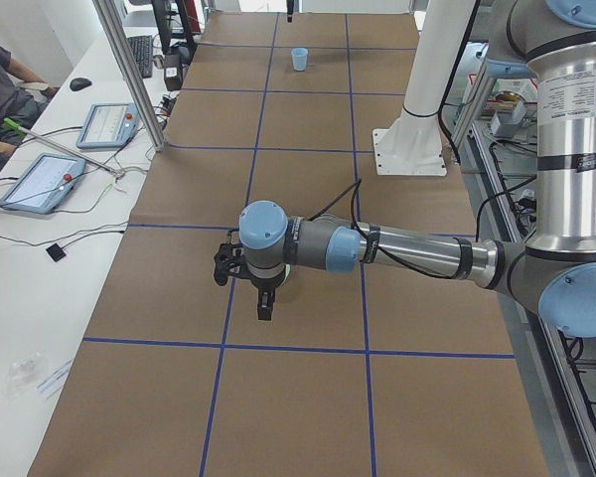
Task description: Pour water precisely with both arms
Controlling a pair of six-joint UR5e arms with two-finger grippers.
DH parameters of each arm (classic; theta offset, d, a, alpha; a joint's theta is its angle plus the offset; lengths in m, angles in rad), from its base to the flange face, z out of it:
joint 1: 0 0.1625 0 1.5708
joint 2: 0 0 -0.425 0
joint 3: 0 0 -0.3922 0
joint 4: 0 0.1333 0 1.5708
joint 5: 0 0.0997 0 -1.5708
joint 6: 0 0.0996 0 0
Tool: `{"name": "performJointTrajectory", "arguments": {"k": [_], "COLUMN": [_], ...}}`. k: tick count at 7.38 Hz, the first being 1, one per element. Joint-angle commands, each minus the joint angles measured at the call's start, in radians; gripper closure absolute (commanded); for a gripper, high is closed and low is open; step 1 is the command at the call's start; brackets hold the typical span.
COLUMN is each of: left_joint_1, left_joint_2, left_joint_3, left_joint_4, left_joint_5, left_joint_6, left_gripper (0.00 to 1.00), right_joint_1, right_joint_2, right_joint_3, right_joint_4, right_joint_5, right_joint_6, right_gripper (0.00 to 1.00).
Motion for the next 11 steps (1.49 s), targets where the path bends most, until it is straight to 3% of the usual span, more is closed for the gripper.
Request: {"name": "performJointTrajectory", "arguments": {"k": [1, 5, 8, 10, 11], "left_joint_1": [0.001, 0.001, 0.010, 0.015, 0.018], "left_joint_2": [-0.017, 0.015, -0.026, -0.022, -0.019], "left_joint_3": [-0.017, -0.041, 0.021, 0.035, 0.101], "left_joint_4": [-0.005, -0.004, -0.011, -0.100, -0.137], "left_joint_5": [0.016, 0.013, 0.016, 0.016, 0.008], "left_joint_6": [-0.014, -0.013, -0.057, -0.102, -0.102], "left_gripper": [0.00, 0.00, 0.00, 0.00, 0.00], "right_joint_1": [0.008, 0.023, 0.024, 0.024, 0.024], "right_joint_2": [-0.025, -0.068, -0.071, -0.068, -0.071], "right_joint_3": [0.028, 0.074, 0.076, 0.068, 0.067], "right_joint_4": [-0.002, -0.004, -0.001, -0.001, -0.001], "right_joint_5": [0.001, 0.030, 0.048, 0.050, 0.050], "right_joint_6": [-0.002, -0.004, 0.000, 0.006, 0.006], "right_gripper": [0.00, 0.00, 0.00, 0.00, 0.00]}}
